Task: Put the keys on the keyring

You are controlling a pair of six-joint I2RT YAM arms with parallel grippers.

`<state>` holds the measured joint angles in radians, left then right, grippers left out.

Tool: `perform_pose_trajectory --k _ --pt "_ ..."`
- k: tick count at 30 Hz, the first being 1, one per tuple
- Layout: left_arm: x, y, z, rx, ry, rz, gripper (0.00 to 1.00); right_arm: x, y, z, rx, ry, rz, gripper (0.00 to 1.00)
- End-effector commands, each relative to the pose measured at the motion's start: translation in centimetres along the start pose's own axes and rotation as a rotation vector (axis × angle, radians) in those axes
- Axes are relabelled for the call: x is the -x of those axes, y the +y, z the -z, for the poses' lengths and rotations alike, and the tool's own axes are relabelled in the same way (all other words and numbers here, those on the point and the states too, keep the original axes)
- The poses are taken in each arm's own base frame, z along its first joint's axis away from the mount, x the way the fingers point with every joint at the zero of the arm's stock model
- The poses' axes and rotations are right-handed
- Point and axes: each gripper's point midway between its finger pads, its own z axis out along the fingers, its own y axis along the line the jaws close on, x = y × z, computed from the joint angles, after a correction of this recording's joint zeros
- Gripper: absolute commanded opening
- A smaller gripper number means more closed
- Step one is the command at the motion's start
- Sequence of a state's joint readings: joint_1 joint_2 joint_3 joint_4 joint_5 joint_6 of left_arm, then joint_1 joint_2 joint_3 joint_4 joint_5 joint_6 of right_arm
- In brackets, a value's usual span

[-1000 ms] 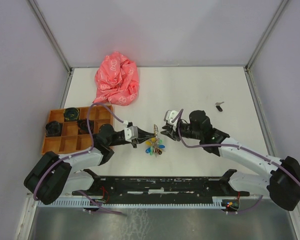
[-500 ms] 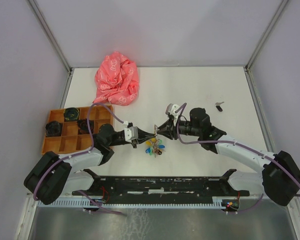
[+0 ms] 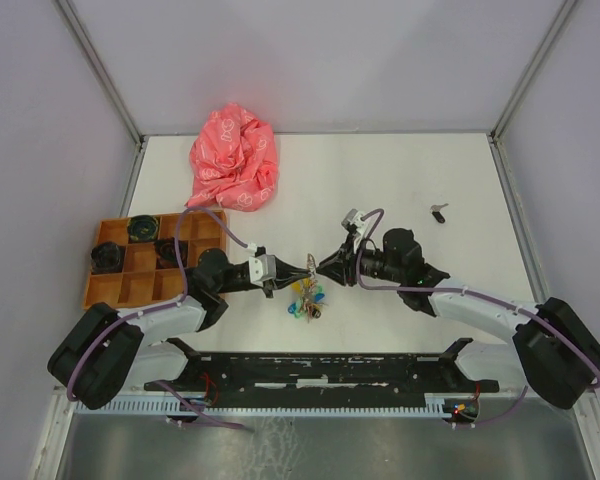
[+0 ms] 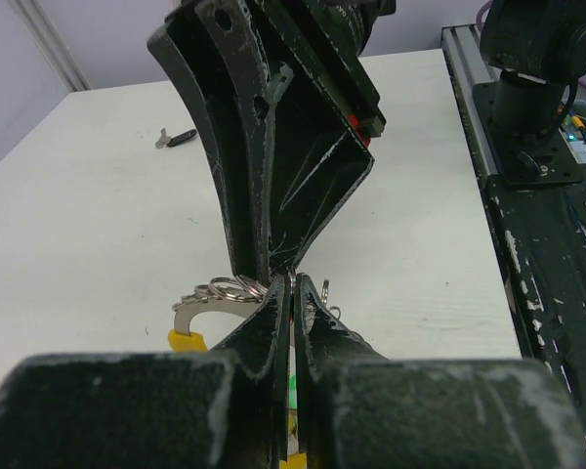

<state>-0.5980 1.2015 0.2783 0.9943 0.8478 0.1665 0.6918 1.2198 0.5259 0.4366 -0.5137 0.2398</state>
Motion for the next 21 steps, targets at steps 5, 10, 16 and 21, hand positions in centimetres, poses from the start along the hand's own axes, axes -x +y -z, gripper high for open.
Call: perform_pose_trajectory --k 5,10,16,21 --pt "2.5 0.6 -0.3 0.003 -0.075 -0.137 0.03 3.1 -0.6 0.5 -0.09 -0.199 -0.28 0.28" --pt "2.3 0.7 -0.3 0.007 -0.07 -0.133 0.03 4.2 -0.3 1.4 -0.102 -0.267 -0.365 0.32" --pt "2.4 0.8 -0.3 0.009 -0.073 -0.137 0.03 4.9 0.5 1.7 -0.074 -0.28 -0.425 0.33" --pt "2.3 0.8 -0.3 0.009 -0.072 -0.135 0.03 4.1 0.5 0.7 -0.052 -0.259 -0.49 0.31"
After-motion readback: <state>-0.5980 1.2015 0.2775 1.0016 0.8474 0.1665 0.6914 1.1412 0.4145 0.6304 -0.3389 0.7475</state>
